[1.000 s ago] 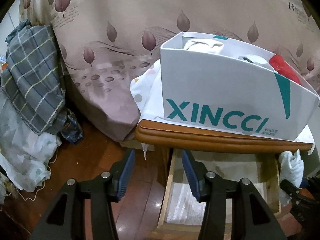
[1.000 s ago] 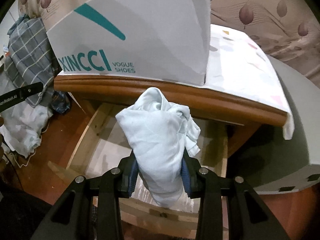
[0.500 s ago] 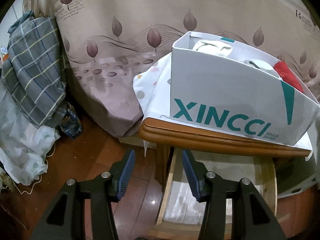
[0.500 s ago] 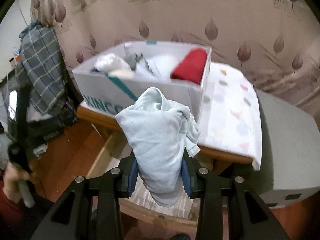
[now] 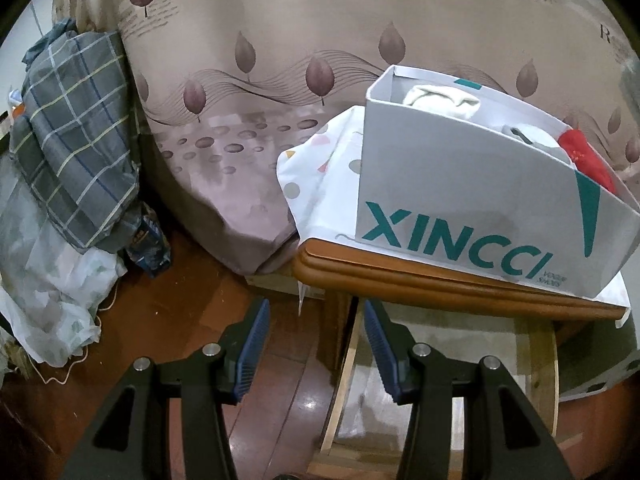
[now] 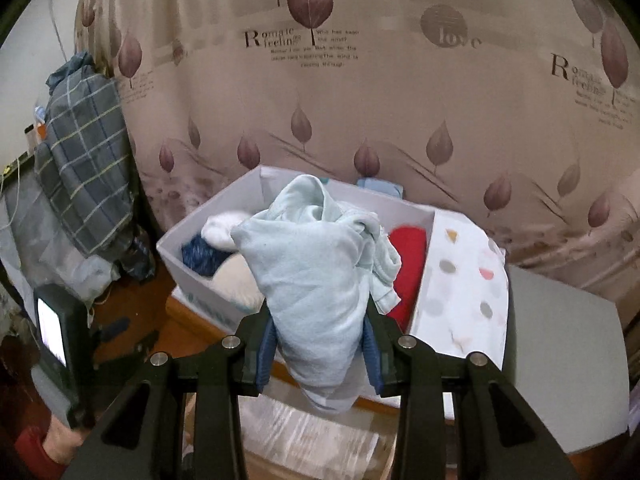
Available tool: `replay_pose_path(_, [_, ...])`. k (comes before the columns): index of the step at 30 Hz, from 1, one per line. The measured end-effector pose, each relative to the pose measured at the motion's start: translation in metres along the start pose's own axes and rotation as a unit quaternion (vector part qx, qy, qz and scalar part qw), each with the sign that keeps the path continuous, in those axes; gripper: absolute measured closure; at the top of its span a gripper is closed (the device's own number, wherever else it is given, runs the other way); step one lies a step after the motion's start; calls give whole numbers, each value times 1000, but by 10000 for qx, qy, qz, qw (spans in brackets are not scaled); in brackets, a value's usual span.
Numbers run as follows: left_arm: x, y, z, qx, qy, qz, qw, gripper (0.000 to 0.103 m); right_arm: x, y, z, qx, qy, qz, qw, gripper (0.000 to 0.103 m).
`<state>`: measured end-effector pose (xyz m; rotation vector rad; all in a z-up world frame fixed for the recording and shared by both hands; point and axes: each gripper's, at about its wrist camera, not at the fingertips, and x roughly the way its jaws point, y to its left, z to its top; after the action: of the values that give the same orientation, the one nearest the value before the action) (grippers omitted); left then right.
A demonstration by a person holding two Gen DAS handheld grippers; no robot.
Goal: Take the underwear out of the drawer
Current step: 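Lower the light blue cloth into the white box with the right gripper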
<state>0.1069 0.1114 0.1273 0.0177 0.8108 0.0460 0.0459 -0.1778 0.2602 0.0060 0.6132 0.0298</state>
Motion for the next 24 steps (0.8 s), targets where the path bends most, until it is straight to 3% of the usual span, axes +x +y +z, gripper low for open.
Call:
replay_pose_path(9, [-1,4,2,-40,-29,63,10000,53,33,6,39,72,194,-60,9998,69])
replay_pose_path(24, [-2,9,4,-163,-26,25,9999,53,106,33,62,-65,705,-188,9973,68])
